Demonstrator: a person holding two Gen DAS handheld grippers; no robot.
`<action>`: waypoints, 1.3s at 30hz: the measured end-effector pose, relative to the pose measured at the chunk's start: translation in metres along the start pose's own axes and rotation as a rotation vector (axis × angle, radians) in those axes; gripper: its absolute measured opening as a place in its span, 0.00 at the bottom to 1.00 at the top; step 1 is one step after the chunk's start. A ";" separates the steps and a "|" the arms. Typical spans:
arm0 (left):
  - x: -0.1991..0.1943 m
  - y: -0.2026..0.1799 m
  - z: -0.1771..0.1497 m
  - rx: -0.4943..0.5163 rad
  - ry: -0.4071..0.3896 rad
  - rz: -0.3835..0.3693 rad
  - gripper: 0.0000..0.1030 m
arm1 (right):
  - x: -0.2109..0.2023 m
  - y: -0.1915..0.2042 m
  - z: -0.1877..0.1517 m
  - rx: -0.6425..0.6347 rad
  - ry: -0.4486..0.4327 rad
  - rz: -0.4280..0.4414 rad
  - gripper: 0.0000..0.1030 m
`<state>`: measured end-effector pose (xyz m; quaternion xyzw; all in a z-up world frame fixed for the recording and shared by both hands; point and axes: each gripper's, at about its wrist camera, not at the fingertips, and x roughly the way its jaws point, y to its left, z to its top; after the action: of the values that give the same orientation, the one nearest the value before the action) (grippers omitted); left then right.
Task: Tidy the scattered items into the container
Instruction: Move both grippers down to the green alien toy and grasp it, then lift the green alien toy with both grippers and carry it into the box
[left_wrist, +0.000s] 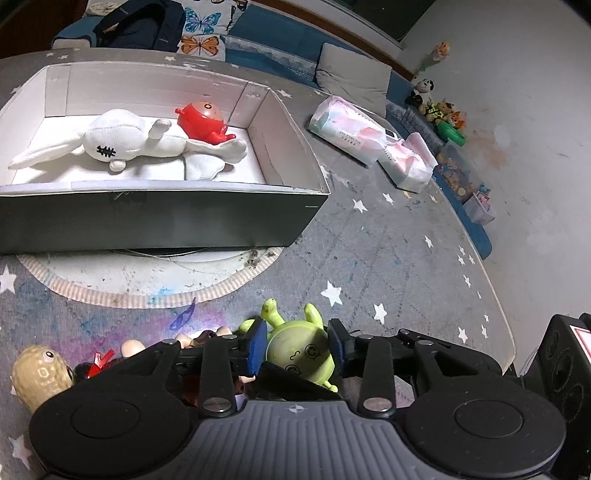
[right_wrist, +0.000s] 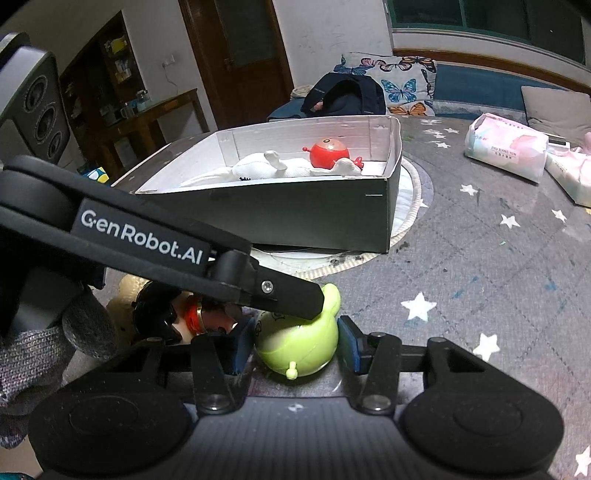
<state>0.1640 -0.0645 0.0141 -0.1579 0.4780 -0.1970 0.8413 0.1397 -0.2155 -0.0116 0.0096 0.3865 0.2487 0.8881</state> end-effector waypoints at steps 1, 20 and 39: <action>0.000 0.000 0.000 -0.002 0.001 -0.001 0.38 | 0.000 0.000 0.000 0.001 0.000 -0.001 0.48; -0.046 -0.017 0.034 0.000 -0.138 -0.060 0.37 | -0.036 0.009 0.046 -0.065 -0.117 -0.020 0.48; -0.001 0.046 0.124 -0.113 -0.187 -0.053 0.38 | 0.056 -0.009 0.142 -0.128 -0.047 -0.021 0.48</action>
<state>0.2797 -0.0139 0.0554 -0.2352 0.4035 -0.1766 0.8664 0.2738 -0.1738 0.0477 -0.0454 0.3488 0.2634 0.8983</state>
